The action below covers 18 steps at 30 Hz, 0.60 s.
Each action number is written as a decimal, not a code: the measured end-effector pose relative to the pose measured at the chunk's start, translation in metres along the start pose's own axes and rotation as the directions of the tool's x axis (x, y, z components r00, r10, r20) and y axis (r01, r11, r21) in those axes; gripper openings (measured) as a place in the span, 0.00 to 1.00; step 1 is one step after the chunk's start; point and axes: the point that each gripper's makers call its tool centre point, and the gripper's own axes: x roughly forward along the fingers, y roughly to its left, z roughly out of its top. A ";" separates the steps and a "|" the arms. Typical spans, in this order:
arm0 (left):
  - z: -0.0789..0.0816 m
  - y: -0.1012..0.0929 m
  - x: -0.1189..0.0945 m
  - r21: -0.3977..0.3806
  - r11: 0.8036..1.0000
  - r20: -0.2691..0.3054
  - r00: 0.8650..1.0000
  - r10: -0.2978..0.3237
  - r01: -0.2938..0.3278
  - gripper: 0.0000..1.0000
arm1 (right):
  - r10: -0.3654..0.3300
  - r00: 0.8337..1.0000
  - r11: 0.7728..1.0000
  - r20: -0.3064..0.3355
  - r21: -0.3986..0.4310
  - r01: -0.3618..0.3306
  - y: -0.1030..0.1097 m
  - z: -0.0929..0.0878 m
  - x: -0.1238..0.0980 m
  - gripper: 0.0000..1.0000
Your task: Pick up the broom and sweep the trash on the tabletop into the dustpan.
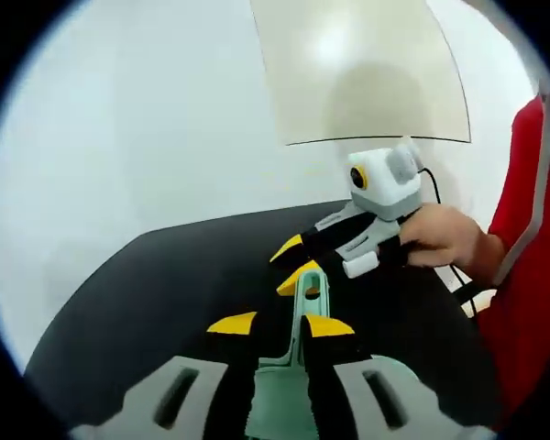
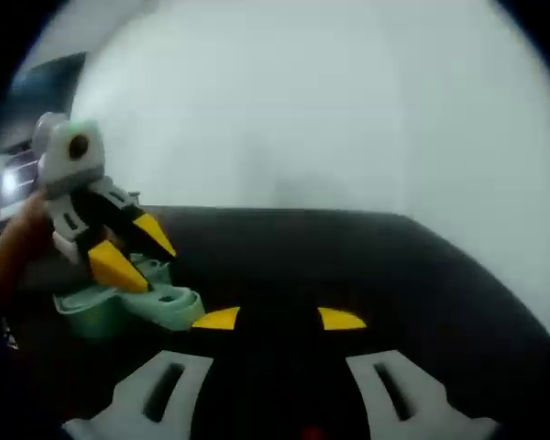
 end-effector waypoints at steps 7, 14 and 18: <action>0.001 -0.005 0.003 0.025 1.000 0.002 1.000 -0.014 0.014 0.13 | 0.017 1.000 0.999 0.010 0.046 -0.017 0.004 0.001 0.000 0.30; -0.001 -0.009 0.004 0.036 0.999 -0.007 0.999 -0.033 0.033 0.10 | 0.046 0.999 0.998 0.001 0.052 -0.046 0.010 -0.001 0.003 0.28; -0.001 -0.007 0.001 0.025 0.999 -0.004 1.000 -0.027 0.027 0.11 | 0.048 0.999 0.998 0.003 0.051 -0.048 0.011 0.000 0.003 0.29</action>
